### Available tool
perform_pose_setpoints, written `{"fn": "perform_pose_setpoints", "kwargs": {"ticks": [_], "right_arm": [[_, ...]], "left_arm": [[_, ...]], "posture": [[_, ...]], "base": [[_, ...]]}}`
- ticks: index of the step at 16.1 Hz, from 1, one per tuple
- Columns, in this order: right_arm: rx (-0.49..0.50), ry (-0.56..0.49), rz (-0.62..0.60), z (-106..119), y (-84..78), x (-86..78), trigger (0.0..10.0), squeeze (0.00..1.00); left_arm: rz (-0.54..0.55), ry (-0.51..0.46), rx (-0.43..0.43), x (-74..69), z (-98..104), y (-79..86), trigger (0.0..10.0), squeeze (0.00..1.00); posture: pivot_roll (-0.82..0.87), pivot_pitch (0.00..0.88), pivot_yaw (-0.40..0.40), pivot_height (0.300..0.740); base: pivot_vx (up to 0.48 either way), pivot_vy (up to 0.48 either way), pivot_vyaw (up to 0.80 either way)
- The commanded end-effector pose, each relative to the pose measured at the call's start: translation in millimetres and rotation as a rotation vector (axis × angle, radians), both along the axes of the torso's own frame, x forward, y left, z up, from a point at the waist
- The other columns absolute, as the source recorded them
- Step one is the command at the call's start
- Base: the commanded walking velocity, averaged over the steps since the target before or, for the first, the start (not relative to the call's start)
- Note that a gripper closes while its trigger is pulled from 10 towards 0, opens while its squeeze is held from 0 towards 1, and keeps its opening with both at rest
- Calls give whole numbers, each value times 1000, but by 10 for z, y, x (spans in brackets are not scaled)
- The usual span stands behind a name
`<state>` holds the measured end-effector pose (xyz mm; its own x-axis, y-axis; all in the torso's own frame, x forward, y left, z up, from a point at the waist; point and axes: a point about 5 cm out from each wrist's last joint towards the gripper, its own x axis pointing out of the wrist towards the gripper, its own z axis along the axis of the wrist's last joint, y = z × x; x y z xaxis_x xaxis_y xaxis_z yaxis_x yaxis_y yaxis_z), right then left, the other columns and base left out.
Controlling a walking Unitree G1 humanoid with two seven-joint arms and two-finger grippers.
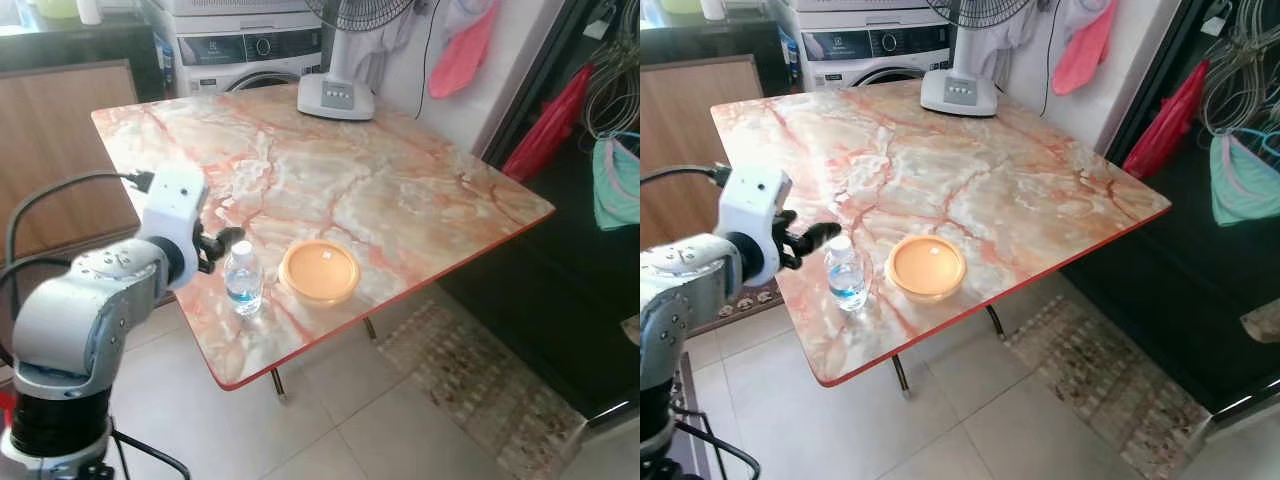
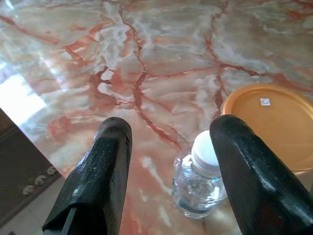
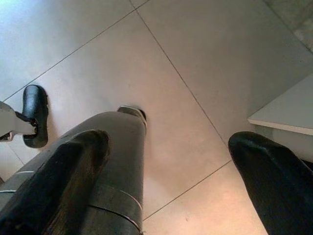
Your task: Restocking fridge
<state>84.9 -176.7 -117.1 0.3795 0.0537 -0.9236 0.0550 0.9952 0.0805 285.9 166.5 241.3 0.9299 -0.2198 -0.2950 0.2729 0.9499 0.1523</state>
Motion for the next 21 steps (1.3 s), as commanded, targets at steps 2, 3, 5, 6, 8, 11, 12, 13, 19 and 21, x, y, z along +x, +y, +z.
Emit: {"fn": "perform_pose_setpoints", "kwargs": {"ticks": [2,3,5,6,8,11,12,13,19,21], "right_arm": [[-8,15,-78,-24,-80,-211,10000,0],[10,-33,-133,-10,-87,-201,10000,0],[38,-92,-184,10,-88,-180,10000,0],[44,-103,-186,15,-88,-178,10000,0],[52,-133,-194,26,-89,-173,10000,0],[85,-158,-186,33,-43,-170,10000,0],[84,-159,-182,33,-35,-171,10000,0],[83,-176,-183,38,-16,-167,10000,0],[115,-257,-183,76,27,-110,10000,0],[107,-376,-180,198,-101,328,10000,0]], "left_arm": [[-31,-25,-14,1,65,-48,10000,0],[-43,-31,-11,1,82,-67,10000,0],[-48,-21,-15,2,77,-82,10000,0],[-58,-14,-9,-7,59,-97,10000,0],[-80,-16,-8,-22,58,-136,10000,0],[-113,-15,15,-19,57,-178,10000,0],[-115,-15,15,-19,55,-180,10000,0],[-128,-10,13,-14,52,-205,10000,0],[-182,-6,19,-3,55,-300,10000,0],[-189,-4,20,-3,43,-315,10000,0]], "posture": [[213,0,-150,740],[208,0,-147,740],[200,0,-144,740],[198,0,-143,740],[202,0,-139,740],[198,0,-119,740],[198,0,-114,740],[198,0,-100,740],[190,0,-77,740],[184,0,-79,740]], "base": [[0,0,0],[0,0,0],[0,0,0],[0,0,0],[0,0,0],[0,0,0],[0,0,0],[0,0,0],[0,0,0],[0,0,0]]}}
